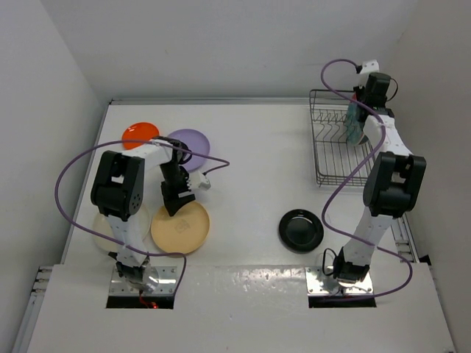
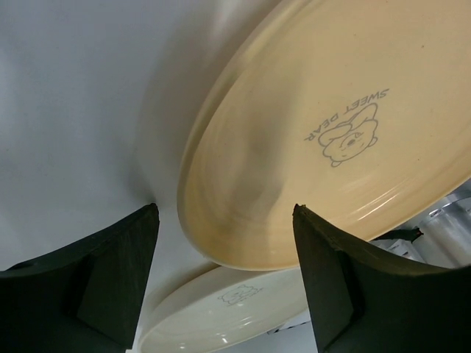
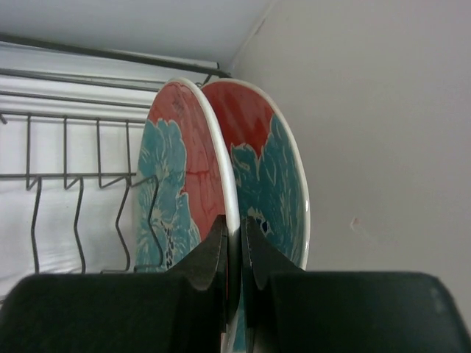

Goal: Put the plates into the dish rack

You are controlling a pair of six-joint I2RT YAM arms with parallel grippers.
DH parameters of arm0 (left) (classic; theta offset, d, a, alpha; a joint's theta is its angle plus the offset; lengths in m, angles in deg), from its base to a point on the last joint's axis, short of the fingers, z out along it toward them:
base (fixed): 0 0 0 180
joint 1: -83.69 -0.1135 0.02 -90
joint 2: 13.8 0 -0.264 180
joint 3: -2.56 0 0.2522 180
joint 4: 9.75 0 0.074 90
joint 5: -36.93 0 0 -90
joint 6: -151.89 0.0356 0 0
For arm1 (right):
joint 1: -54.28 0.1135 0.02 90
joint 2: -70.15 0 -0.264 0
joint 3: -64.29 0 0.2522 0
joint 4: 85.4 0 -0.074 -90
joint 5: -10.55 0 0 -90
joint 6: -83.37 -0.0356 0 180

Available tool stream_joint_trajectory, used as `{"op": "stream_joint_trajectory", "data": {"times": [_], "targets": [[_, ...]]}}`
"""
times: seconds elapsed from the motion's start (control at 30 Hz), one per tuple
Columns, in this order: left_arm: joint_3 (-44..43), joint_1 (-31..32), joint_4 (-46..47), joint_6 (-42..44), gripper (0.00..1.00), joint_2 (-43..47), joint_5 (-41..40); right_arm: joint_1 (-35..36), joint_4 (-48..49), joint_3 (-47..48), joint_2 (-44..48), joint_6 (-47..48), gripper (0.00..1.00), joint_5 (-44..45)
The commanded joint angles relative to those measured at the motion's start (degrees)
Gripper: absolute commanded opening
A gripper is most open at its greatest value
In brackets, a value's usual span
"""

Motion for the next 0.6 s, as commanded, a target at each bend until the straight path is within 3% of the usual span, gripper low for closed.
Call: {"op": "stream_joint_trajectory", "data": {"times": [0.0,0.03,0.17,0.27,0.3,0.33,0.37,0.4,0.43,0.47,0.57], "targets": [[1.17,0.44,-0.22,0.47,0.77,-0.33,2.15,0.11,7.41,3.05,0.75,-4.03,0.0,0.27],[1.17,0.44,-0.22,0.99,0.73,-0.33,2.15,0.11,6.71,3.23,0.49,-4.21,0.0,0.35],[2.23,0.44,-0.22,1.0,0.6,-1.38,2.77,0.28,4.34,4.64,1.45,-3.77,0.23,0.01],[2.23,0.44,0.92,1.0,0.54,-2.0,2.77,0.72,3.46,4.9,3.55,-3.33,0.5,-1.31],[2.23,0.44,0.92,1.0,0.51,-2.0,2.77,1.07,3.19,4.9,3.91,-3.24,0.64,-2.01],[2.23,0.44,0.92,1.0,0.47,-2.52,2.77,1.51,3.1,4.81,4.87,-3.07,0.69,-2.54],[1.7,0.44,0.92,1.0,0.35,-3.04,2.77,1.77,2.75,4.81,5.83,-2.89,0.74,-2.63],[0.65,0.44,0.14,1.0,0.15,-3.05,2.77,2.73,2.75,4.73,6.8,-2.89,0.81,-2.55],[0.64,0.44,0.13,1.0,0.15,-3.05,2.77,3.0,2.75,4.55,7.51,-2.89,0.83,-2.55],[-0.14,0.44,0.13,1.0,0.0,-3.57,2.77,3.01,2.75,4.03,8.04,-3.06,0.84,-2.63],[-2.6,-0.09,-0.48,-0.4,0.0,-2.96,2.24,3.8,2.4,3.41,11.11,-4.47,0.91,-2.98]]}}
